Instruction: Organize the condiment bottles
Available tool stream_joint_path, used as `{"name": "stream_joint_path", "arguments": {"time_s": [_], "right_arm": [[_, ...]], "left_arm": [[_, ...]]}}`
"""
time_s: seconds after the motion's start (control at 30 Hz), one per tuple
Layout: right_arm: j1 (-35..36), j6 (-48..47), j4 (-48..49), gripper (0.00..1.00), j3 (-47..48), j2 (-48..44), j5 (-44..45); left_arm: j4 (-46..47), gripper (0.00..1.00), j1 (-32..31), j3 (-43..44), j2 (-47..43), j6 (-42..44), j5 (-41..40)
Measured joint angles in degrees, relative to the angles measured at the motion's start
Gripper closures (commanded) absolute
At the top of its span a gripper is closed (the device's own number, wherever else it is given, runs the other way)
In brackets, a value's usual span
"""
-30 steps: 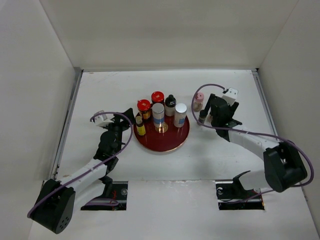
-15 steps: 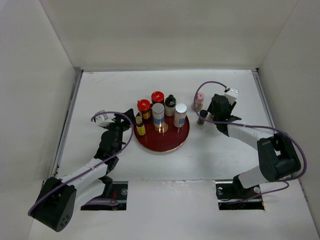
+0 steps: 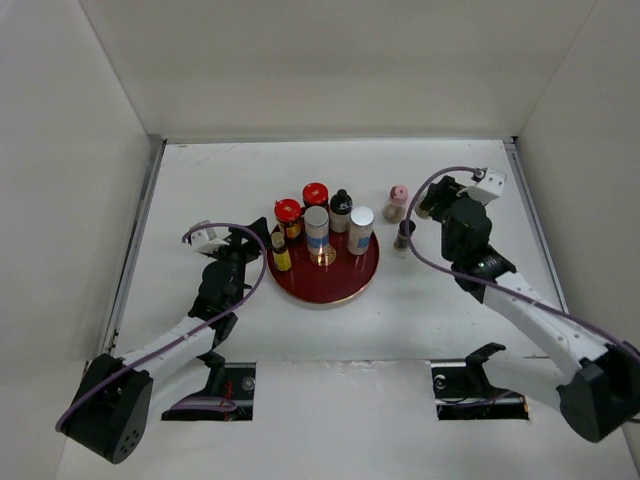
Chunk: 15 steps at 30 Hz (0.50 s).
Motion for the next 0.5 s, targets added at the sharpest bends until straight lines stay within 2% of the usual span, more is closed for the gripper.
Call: {"name": "stream_joint_path", "arguments": {"time_s": [0.2,0.4,0.5], "right_arm": [[12.48,-5.88,1.79,0.47,1.92,-7.91,-1.73],[26.49,-8.35,1.92,0.47,6.32,-5.11,-5.92],[31.04,-8.28,2.27,0.47,7.02,-2.03,-8.09]], "left_arm": [[-0.02,0.20,0.00,0.00,-0.07,0.00,0.00],[-0.04,0.20,0.35,-0.02,-1.29,0.02,-0.04],[-0.09,0.20,0.76,0.00,-1.90,0.02,-0.07]]}}
